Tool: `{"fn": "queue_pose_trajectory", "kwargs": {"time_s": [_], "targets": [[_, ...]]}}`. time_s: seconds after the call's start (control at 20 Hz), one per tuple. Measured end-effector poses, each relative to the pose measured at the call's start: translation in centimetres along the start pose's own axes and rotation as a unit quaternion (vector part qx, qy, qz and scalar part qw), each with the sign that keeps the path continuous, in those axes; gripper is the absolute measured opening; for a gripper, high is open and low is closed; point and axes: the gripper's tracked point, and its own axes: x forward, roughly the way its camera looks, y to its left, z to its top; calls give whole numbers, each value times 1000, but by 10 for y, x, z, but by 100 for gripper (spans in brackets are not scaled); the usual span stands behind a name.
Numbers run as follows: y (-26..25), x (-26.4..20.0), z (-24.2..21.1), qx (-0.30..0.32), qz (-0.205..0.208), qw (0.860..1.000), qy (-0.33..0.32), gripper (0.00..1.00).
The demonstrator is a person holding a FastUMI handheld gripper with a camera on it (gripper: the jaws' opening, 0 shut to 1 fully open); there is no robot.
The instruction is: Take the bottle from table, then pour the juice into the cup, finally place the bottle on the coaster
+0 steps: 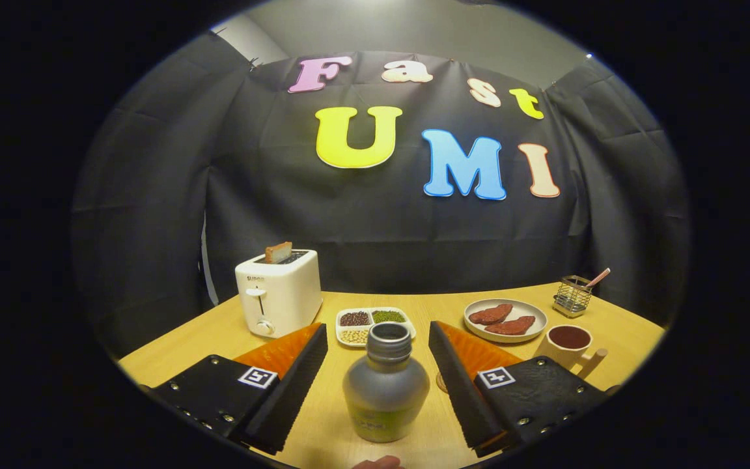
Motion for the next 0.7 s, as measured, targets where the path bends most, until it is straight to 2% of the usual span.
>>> {"fn": "queue_pose_trajectory", "kwargs": {"time_s": [0.1, 0.5, 0.55, 0.65, 0.7], "targets": [[-2, 7, -12, -14, -6, 1000, -1, 97], [-16, 21, -44, 41, -23, 999, 0, 97], [-16, 26, -42, 41, -21, 999, -5, 95], [-13, 23, -41, 37, -10, 999, -7, 83], [-13, 20, -42, 38, -5, 999, -3, 82]]}}
